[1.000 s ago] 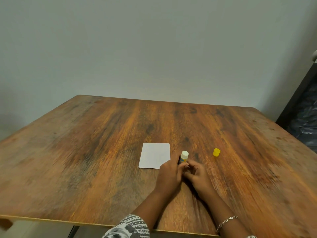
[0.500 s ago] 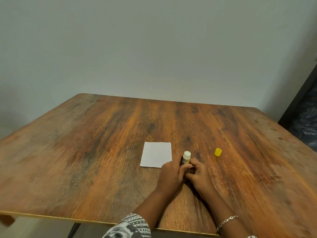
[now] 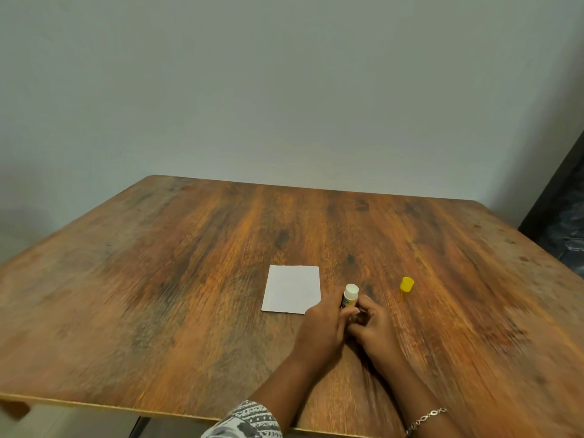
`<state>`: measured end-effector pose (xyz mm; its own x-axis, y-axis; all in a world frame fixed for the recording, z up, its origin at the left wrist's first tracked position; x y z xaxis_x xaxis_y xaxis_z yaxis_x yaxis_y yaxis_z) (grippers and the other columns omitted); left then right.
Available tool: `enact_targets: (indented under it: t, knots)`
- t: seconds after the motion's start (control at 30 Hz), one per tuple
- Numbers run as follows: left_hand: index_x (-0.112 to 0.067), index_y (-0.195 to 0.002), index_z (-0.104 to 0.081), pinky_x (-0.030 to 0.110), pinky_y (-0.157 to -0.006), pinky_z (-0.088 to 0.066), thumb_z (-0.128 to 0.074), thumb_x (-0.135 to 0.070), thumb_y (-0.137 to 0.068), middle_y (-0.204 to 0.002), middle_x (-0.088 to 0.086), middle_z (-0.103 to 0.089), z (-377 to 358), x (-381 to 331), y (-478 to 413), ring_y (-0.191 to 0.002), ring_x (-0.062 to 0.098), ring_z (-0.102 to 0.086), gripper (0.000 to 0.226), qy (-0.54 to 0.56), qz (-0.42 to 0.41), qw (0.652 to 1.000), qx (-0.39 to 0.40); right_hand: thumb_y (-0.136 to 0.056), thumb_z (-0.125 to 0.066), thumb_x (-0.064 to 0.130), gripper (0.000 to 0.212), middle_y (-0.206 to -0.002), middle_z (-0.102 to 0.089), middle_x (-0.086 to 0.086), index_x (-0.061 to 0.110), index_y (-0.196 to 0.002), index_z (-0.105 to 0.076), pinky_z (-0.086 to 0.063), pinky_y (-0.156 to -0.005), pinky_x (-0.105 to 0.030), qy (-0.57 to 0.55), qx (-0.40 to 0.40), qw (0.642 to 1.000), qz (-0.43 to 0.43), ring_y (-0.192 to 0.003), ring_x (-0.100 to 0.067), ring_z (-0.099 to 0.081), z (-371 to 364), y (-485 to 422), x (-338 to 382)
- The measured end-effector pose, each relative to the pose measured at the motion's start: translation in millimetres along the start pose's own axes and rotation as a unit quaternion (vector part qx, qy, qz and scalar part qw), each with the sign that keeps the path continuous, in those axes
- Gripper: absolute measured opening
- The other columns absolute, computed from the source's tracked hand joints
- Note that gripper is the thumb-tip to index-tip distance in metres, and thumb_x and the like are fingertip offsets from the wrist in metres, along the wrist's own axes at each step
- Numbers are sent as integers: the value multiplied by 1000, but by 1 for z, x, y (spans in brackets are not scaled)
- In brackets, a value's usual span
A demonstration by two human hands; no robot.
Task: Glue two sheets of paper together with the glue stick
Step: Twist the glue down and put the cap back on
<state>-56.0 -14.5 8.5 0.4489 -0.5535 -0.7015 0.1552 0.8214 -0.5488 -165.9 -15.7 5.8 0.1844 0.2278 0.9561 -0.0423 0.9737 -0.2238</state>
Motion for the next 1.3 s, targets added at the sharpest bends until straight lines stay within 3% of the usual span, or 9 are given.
enact_targets:
  t: [0.13,0.27,0.43,0.57,0.73,0.8,0.93,1.1,1.3]
  knots:
    - [-15,-101,-55,1,-60,-34,-46,-22,-95,-83,-11,-56,1,2,-1,-69,1,-51,13,-9,0,1000,-10,-75,-51,-20,36,-74,-72,1,11,-84,-67,-50,-63,-16,-49,19,999,-5,-74,-7,-65,1,1,4]
    - [-15,-104,-55,3,-59,-33,-44,-24,-95,-90,2,-65,0,1,0,-73,5,-52,17,-21,-8,1000,9,-70,-53,-21,46,-81,-64,-6,24,-77,-63,-44,-58,-14,24,-3,1000,-1,-73,-14,-58,0,-1,-1]
    - [-16,-111,-53,4,-60,-35,-44,-23,-96,-92,2,-66,0,1,0,-75,9,-58,19,-18,4,1000,10,-75,-52,-19,42,-83,-71,-1,19,-85,-68,-50,-68,-22,-24,23,999,-12,-82,-14,-65,2,1,-1]
    - [-17,-112,-52,7,-63,-38,-44,-25,-96,-93,1,-65,-1,1,0,-77,8,-58,19,-19,7,1000,19,-74,-52,-21,40,-77,-71,2,15,-82,-67,-49,-64,-19,-30,20,999,-21,-77,-11,-65,4,0,0]
    - [-15,-114,-52,15,-65,-37,-45,-24,-95,-96,4,-66,-2,1,1,-82,17,-61,22,-29,-1,999,38,-69,-53,-21,46,-95,-67,-13,18,-93,-64,-50,-74,-28,34,17,999,-11,-92,-25,-62,2,-3,-7]
    - [-17,-118,-51,12,-68,-39,-45,-25,-95,-98,2,-66,-1,2,1,-82,13,-60,25,-25,2,999,28,-72,-52,-21,45,-96,-70,-10,13,-97,-67,-53,-78,-29,-4,36,999,-21,-94,-22,-65,4,-2,-6]
    - [-14,-115,-53,2,-62,-36,-46,-24,-95,-95,2,-65,1,-1,1,-74,3,-50,24,-28,0,999,31,-73,-51,-23,44,-84,-73,3,13,-91,-68,-52,-70,-18,-34,33,999,-24,-84,-9,-66,6,-1,-2]
    - [-12,-111,-54,1,-59,-35,-47,-20,-95,-94,5,-67,1,-4,1,-73,6,-52,19,-34,-5,999,38,-66,-55,-10,40,-96,-69,-11,16,-95,-65,-52,-78,-31,10,34,999,-13,-95,-25,-64,4,-2,-6]
    - [-15,-132,-45,-1,-78,-34,-47,-21,-95,-116,2,-63,3,-4,3,-100,9,-58,38,-30,-7,999,32,-75,-52,-22,43,-89,-74,1,12,-98,-66,-52,-73,-21,-89,74,993,-39,-91,-13,-66,9,0,-2]
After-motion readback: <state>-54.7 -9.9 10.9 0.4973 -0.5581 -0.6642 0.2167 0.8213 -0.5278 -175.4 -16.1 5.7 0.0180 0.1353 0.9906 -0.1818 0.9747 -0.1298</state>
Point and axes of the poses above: each hand's wrist, its own y-axis away from the middle knuckle, its own z-axis out of the back of the hand, x = y × z, the point moved 1 cm from there along -y, towards the middle knuckle
